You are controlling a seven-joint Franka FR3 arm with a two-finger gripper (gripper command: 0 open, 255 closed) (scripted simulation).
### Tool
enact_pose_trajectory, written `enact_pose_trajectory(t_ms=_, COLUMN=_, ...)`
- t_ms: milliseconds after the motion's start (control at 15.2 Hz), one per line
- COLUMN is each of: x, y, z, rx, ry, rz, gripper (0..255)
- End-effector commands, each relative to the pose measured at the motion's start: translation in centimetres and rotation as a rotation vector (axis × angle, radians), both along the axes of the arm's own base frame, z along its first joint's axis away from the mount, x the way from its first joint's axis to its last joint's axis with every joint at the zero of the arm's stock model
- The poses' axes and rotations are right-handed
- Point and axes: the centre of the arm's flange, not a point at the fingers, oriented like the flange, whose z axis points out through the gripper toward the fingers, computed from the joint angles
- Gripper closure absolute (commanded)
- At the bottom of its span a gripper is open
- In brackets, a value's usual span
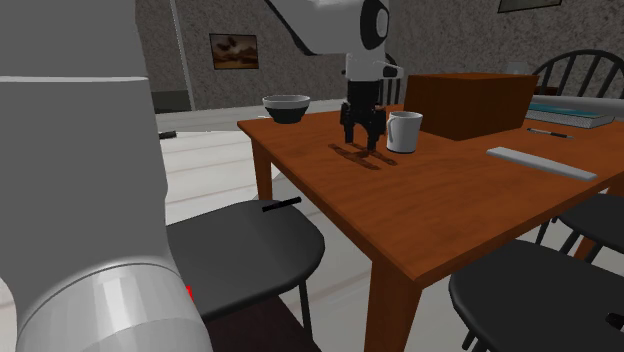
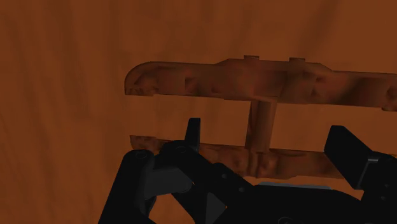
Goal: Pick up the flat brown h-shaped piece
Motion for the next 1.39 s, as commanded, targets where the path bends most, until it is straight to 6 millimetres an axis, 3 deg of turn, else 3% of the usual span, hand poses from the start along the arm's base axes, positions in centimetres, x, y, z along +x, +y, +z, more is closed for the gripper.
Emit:
enact_pose_trajectory(t_ms=0, x=0.1, y=0.1, z=-1.0, rx=0.0, ry=-0.001, rz=0.0, gripper=0)
enact_pose_trajectory(t_ms=264, x=0.1, y=0.1, z=-2.4, rx=0.0, ry=-0.001, rz=0.0, gripper=0)
enact_pose_trajectory(t_ms=330, x=0.1, y=0.0, z=-2.4, rx=0.0, ry=0.0, rz=0.0, gripper=255)
enact_pose_trajectory(t_ms=924, x=0.1, y=0.1, z=-2.4, rx=0.0, ry=-0.001, rz=0.0, gripper=255)
enact_pose_trajectory(t_ms=1320, x=0.1, y=0.1, z=0.8, rx=0.0, ry=-0.001, rz=0.0, gripper=255)
